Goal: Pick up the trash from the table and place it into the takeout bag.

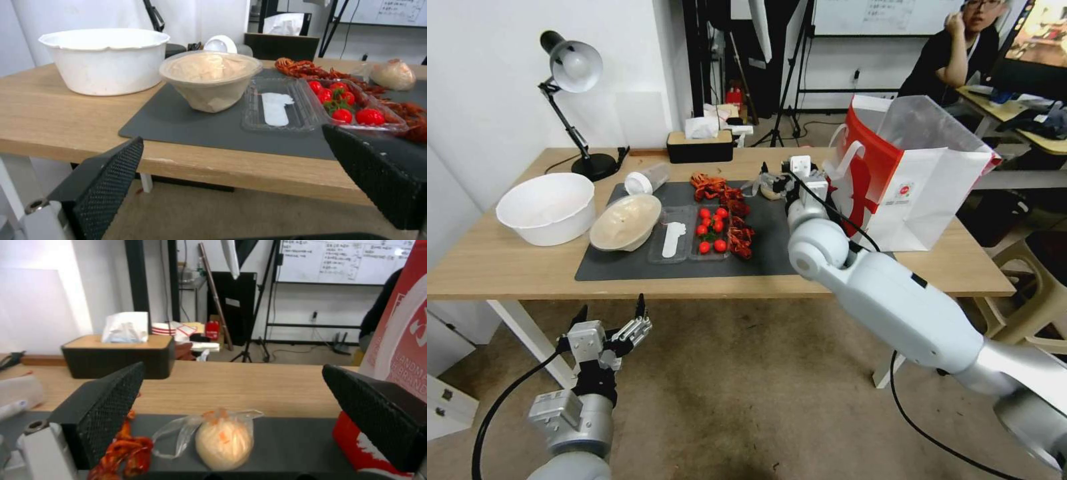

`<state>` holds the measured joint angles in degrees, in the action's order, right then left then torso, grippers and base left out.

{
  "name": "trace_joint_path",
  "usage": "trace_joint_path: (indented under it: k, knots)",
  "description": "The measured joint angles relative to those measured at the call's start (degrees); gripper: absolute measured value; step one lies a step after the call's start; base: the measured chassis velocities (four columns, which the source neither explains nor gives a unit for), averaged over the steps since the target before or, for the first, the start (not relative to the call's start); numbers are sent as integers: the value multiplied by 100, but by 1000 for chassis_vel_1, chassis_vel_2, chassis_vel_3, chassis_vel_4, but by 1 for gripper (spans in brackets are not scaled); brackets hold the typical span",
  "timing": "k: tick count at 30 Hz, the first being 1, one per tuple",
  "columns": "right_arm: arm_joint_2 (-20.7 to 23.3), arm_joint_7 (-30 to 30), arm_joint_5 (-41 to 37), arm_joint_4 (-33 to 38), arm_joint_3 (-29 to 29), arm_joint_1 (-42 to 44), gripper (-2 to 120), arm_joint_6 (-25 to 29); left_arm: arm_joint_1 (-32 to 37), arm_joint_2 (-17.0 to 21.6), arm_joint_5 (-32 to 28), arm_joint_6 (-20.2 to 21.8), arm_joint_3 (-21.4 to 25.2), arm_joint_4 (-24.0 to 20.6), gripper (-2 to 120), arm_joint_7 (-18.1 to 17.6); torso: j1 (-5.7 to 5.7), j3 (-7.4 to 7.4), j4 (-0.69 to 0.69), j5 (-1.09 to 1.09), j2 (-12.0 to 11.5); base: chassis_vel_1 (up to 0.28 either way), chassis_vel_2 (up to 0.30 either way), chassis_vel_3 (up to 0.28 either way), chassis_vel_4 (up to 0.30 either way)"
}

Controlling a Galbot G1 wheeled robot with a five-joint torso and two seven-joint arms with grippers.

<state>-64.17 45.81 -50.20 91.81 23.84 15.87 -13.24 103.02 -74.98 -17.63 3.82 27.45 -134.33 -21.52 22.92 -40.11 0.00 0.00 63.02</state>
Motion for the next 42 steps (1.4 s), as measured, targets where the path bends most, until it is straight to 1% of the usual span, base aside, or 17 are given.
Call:
trace_joint_path:
  k: [2,6,11,13,16,19,21,23,25,32,42]
  knots:
    - [-38,29,-6,-73,16,-42,100,-33,-5,1,-3,0,0,4,100,-1,0,0,0,0,0,0,0,0,0]
    - [-232,215,-33,-448,76,-228,100,-185,-20,5,-11,0,-2,29,100,-3,0,0,0,0,0,0,0,0,0]
    - [-374,233,-92,-721,76,-351,100,-299,-22,16,-22,0,-2,36,100,-3,0,0,0,0,0,0,0,0,0]
    - [-471,206,-162,-930,76,-437,100,-377,-20,27,-23,0,-3,42,100,-3,0,0,0,0,0,0,0,0,0]
    - [-510,187,-199,-1009,76,-462,100,-410,-22,28,-23,1,-7,46,100,-3,0,0,0,0,0,0,0,0,0]
    - [-597,102,-267,-1198,67,-512,100,-482,-25,30,-23,4,-16,51,100,-2,0,0,0,0,0,0,0,0,0]
    - [-672,-75,-323,-1396,31,-565,100,-543,-25,43,-26,8,-16,51,100,-2,0,0,1,0,0,0,0,0,0]
    - [-683,-124,-330,-1431,27,-576,100,-550,-25,45,-27,8,-13,51,100,-2,0,0,0,0,0,0,0,0,0]
    - [-728,-317,-344,-1578,25,-611,100,-583,-20,55,-31,10,-4,51,100,-2,0,0,0,0,0,0,0,0,0]
    - [-847,-535,-331,-1845,3,-636,100,-672,-7,49,-32,14,-4,49,100,-2,0,0,1,0,0,0,0,0,0]
    - [-1014,-891,-377,-2368,-140,-682,100,-1031,16,36,-23,15,-10,32,100,-2,0,0,0,1,0,0,0,0,0]
